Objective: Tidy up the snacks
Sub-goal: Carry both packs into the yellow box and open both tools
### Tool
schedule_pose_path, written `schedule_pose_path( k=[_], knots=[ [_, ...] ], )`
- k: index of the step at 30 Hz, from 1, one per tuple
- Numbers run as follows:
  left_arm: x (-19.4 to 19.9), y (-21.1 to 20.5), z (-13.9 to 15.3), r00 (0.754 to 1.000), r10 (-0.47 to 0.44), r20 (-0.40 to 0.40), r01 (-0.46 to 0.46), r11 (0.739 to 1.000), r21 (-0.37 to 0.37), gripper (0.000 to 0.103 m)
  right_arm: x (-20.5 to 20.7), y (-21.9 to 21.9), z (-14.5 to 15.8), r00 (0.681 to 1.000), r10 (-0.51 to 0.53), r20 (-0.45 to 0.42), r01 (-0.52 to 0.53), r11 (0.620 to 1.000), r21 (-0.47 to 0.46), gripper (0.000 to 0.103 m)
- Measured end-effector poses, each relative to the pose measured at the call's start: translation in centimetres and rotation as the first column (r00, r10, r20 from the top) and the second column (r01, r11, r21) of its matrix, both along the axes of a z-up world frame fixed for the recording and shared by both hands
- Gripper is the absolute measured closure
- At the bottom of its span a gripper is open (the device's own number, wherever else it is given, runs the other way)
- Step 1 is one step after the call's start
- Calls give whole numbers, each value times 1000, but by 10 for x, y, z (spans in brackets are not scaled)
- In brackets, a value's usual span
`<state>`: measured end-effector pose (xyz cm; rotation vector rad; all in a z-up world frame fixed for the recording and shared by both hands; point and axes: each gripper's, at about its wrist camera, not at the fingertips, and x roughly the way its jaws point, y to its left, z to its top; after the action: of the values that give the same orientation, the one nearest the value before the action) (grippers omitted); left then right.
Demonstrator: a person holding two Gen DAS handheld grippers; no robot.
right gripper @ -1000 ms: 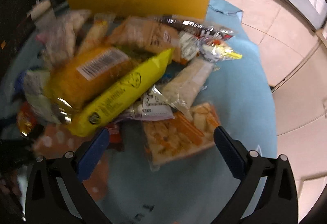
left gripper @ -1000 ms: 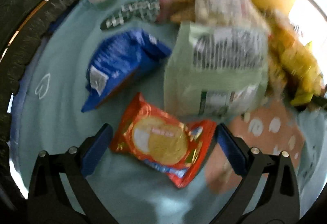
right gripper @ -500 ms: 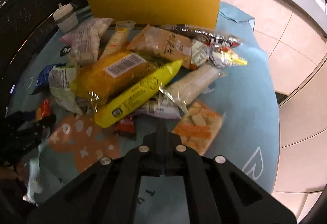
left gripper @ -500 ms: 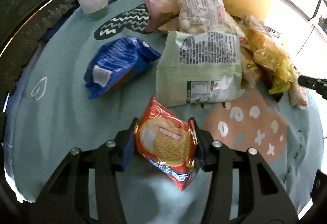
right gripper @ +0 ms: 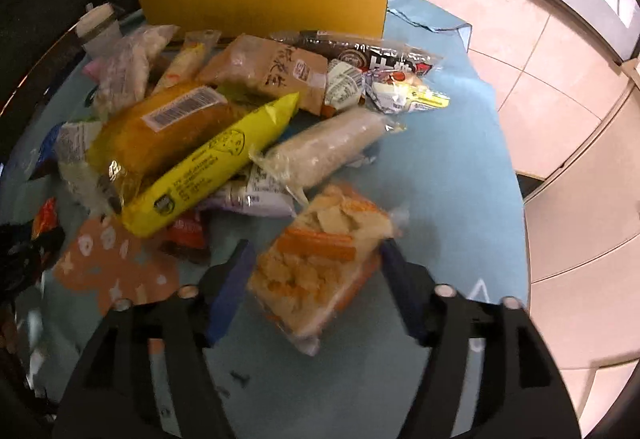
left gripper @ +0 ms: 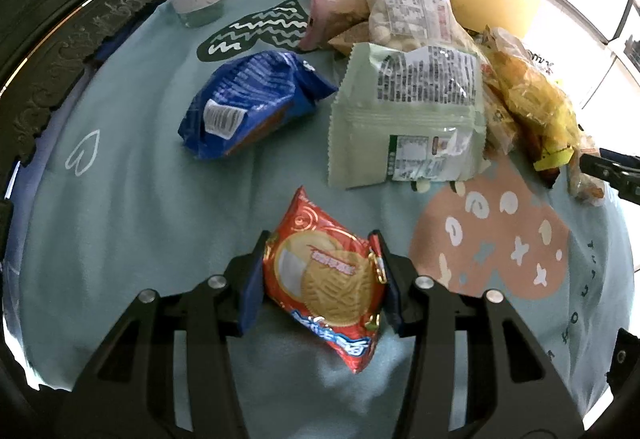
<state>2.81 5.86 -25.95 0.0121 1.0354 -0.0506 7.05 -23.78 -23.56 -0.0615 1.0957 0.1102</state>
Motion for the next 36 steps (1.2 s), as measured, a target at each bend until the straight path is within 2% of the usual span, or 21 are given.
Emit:
schedule_pose_path(
  k=[3, 4, 5, 8, 13, 20, 27, 32, 36],
  knots=[
    [1, -1, 0, 1000, -9, 2, 9, 1000, 10, 54, 8, 15, -23, 996, -34, -84, 29, 998, -58, 27],
    [1, -2, 0, 1000, -12, 3, 12, 1000, 14, 54, 7, 14, -23, 996, -50, -69, 47, 998, -35, 29],
    [1, -2, 0, 1000, -16, 3, 16, 1000, 18, 54, 6, 13, -22, 996, -51, -67, 50, 998, -23, 38],
    [-1, -2, 2, 1000, -23, 8, 22, 1000, 12, 54, 0, 9, -12, 997, -38, -65, 38, 999, 1, 49],
    [-4, -2, 19, 998, -40, 46, 41, 999, -22, 54, -20, -6, 22, 998, -42, -42, 47, 992, 118, 52],
    [-10, -7, 64, 986, -72, 152, 83, 994, -67, 54, -42, -17, 70, 1000, -16, 19, 11, 971, 238, 52],
    [-3, -11, 98, 973, -62, 221, 84, 992, -93, 54, -29, -15, 118, 993, -19, 114, -20, 943, 332, 52],
    [12, -18, 127, 959, -71, 275, 100, 990, -95, 54, -5, -10, 147, 983, -9, 183, -57, 934, 353, 52],
    [43, -26, 161, 941, -61, 334, 102, 989, -106, 54, 26, -5, 180, 967, 21, 255, -109, 936, 334, 52]
  ],
)
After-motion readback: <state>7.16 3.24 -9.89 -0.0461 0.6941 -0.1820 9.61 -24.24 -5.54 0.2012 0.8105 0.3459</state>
